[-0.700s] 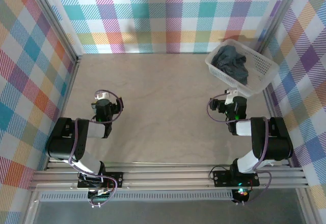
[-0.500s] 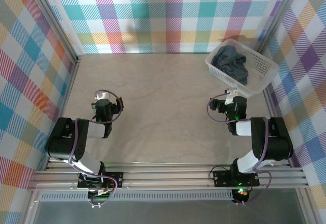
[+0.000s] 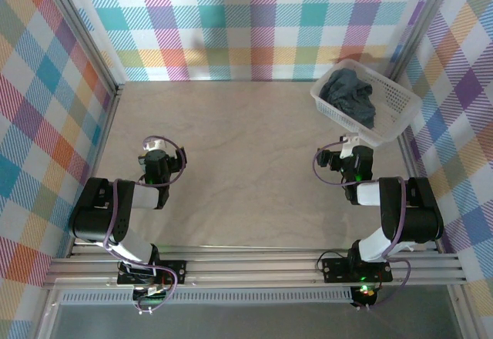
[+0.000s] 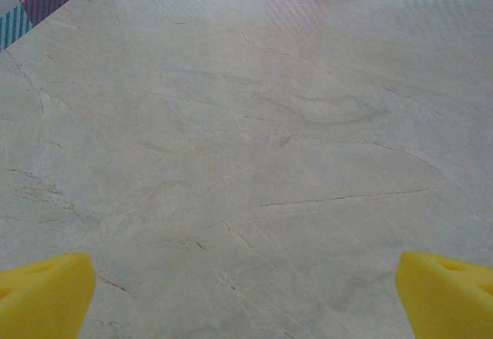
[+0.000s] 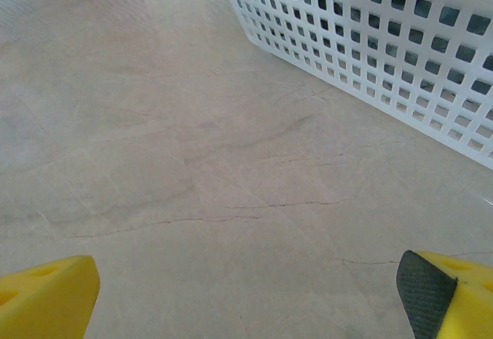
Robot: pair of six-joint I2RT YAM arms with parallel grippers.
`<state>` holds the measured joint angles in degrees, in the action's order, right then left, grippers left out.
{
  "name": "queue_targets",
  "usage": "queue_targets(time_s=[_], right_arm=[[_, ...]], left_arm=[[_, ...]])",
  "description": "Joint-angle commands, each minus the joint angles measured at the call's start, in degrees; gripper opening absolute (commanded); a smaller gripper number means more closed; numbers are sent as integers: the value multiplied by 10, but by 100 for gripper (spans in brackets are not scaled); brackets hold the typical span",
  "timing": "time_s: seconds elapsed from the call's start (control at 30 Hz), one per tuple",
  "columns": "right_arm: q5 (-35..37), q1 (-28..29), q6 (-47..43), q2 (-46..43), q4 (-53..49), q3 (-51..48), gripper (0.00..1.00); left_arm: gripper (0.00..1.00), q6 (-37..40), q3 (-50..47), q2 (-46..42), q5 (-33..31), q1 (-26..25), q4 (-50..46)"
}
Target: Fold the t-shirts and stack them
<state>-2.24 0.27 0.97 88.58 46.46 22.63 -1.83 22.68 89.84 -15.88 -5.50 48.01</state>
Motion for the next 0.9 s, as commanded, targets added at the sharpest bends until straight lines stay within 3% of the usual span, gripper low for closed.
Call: queue_targets(time_s=[0.0, 0.13, 0.23, 0.3, 0.33, 0.4, 0.43, 0.47, 0.5, 0.53, 0.6, 0.67, 0.77, 0.87], right_arm=[[-11, -4, -7, -7, 13, 8, 100], [57, 12, -1, -55, -24, 7, 100], [137, 54, -3, -147, -202, 86, 100], [173, 78, 48, -185, -293, 167, 100], [162, 77, 107, -188, -388, 236, 100], [110, 68, 179, -158, -562, 380, 100], [128, 64, 246, -132, -605, 431, 100], [86, 43, 273, -104, -614, 467, 100], [41, 26, 284, -79, -618, 501, 100], [50, 20, 299, -45, -649, 547, 100], [104, 14, 311, 24, -726, 646, 100], [98, -7, 313, 97, -765, 730, 98], [62, -41, 326, 206, -838, 849, 94], [56, -58, 320, 292, -874, 919, 95]], left_arm=[[100, 9, 0, -4, 4, 3, 7], [100, 17, 1, -32, 4, -3, -15], [100, 49, 43, -124, -59, -48, -142], [100, 51, 51, -184, -82, -72, -127], [100, 38, 68, -209, -106, -83, -126], [100, -124, 177, -238, -150, -79, -356], [100, -236, 274, -231, -157, -71, -537], [100, -305, 343, -207, -159, -60, -627], [100, -322, 386, -179, -103, -43, -654], [100, -334, 430, -146, -24, -21, -675], [100, -341, 499, -97, 74, -18, -691], [100, -350, 528, -77, 170, -33, -633], [99, -354, 565, -57, 257, -66, -575], [97, -348, 592, -49, 295, -104, -571]])
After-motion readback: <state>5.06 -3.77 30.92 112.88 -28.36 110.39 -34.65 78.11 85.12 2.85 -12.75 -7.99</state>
